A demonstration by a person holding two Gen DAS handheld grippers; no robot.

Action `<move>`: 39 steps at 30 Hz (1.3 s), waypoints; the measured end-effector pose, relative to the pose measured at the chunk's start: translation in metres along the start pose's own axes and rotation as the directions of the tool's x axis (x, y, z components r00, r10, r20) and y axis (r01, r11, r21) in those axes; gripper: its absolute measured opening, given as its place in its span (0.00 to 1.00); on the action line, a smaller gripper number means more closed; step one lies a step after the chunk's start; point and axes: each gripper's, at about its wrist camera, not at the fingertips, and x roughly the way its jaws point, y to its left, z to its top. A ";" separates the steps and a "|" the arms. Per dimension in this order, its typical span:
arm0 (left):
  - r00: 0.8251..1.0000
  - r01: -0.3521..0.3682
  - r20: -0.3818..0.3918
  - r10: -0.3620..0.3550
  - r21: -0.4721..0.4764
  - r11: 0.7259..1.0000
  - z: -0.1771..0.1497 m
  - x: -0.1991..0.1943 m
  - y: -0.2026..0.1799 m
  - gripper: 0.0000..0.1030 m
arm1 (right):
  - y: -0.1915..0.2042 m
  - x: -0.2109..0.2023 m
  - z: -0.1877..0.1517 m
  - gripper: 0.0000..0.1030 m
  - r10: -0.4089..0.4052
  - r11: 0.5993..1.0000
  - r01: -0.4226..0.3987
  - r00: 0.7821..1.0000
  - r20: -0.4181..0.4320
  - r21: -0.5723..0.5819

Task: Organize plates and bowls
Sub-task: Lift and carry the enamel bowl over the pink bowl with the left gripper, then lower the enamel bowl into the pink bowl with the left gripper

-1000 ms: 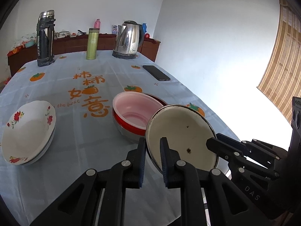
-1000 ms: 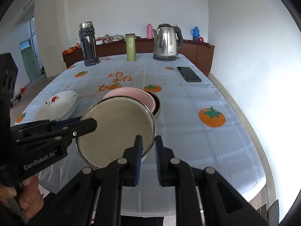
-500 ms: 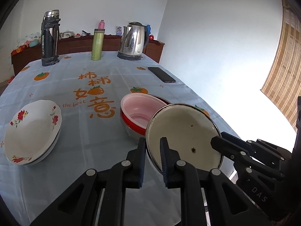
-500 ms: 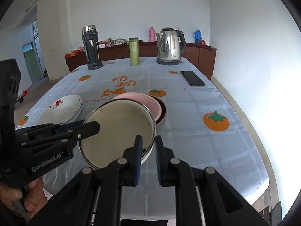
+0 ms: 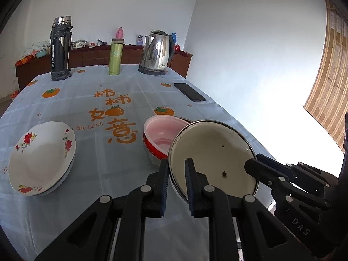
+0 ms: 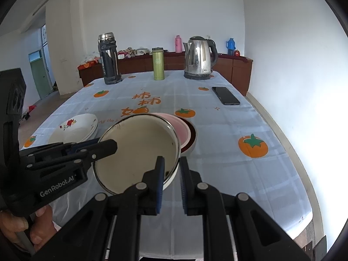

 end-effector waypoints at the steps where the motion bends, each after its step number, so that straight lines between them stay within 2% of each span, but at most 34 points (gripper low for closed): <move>1: 1.000 -0.002 0.001 0.002 0.002 1.000 0.001 0.000 0.000 0.16 | 0.000 -0.001 0.001 0.13 0.001 1.000 -0.001 1.000 0.004 -0.001; 23: 0.999 -0.024 0.044 0.024 0.004 1.000 0.030 0.003 0.001 0.16 | 0.000 0.003 0.032 0.14 -0.016 1.000 0.018 0.998 0.057 -0.026; 39: 0.998 -0.052 0.018 0.052 0.005 0.999 0.055 0.031 0.008 0.16 | -0.006 0.033 0.054 0.15 -0.025 0.999 0.026 0.999 0.036 -0.035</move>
